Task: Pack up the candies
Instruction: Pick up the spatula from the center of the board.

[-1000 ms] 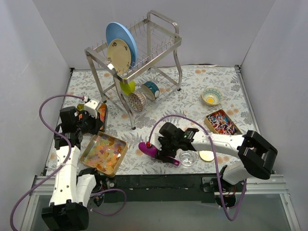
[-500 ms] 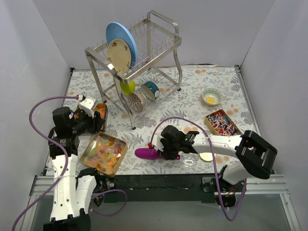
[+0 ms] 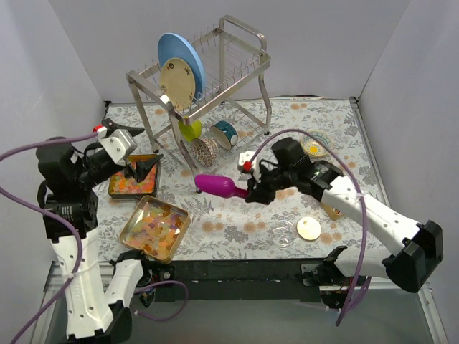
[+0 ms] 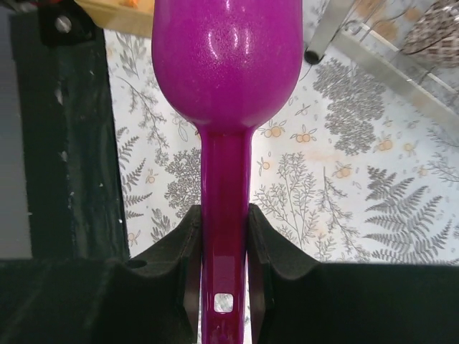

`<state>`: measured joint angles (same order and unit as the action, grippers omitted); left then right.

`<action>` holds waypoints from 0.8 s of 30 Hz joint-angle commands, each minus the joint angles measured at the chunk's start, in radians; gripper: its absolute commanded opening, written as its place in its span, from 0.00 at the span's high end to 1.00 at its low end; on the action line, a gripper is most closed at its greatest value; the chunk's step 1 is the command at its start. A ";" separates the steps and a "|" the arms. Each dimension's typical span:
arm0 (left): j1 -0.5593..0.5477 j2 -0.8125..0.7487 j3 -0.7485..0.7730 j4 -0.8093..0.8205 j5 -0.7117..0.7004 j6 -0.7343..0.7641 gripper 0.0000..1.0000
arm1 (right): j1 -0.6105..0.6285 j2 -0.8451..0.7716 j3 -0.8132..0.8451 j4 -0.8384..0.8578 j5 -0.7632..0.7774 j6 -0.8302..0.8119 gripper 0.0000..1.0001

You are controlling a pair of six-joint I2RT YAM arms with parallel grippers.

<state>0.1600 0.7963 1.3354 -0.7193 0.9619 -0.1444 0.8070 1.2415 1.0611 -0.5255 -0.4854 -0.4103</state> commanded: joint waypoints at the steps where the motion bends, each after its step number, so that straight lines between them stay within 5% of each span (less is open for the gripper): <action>1: 0.003 0.189 0.160 -0.023 0.239 0.058 0.29 | -0.152 -0.037 0.128 -0.293 -0.303 -0.155 0.99; 5: -0.075 0.262 0.148 0.128 0.249 0.009 0.35 | -0.268 0.022 0.276 -0.537 -0.377 -0.301 0.99; 7: -0.264 0.293 0.152 0.111 0.076 0.121 0.32 | -0.333 0.079 0.342 -0.611 -0.448 -0.317 0.99; 9: -0.350 0.363 0.186 0.071 0.060 0.256 0.32 | -0.395 0.130 0.384 -0.708 -0.581 -0.324 0.99; 14: -0.396 0.439 0.226 0.020 0.084 0.362 0.35 | -0.451 0.199 0.450 -0.725 -0.696 -0.301 0.99; 20: -0.448 0.281 -0.062 0.190 0.038 0.502 0.35 | -0.453 0.236 0.456 -0.774 -0.742 -0.324 0.99; 24: -0.479 0.258 -0.100 0.190 0.024 0.525 0.38 | -0.453 0.246 0.465 -0.785 -0.762 -0.312 0.99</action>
<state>-0.2943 1.0904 1.2617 -0.5911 1.0080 0.3042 0.3546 1.4803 1.4773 -1.2613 -1.1580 -0.7151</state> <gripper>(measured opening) 0.634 0.309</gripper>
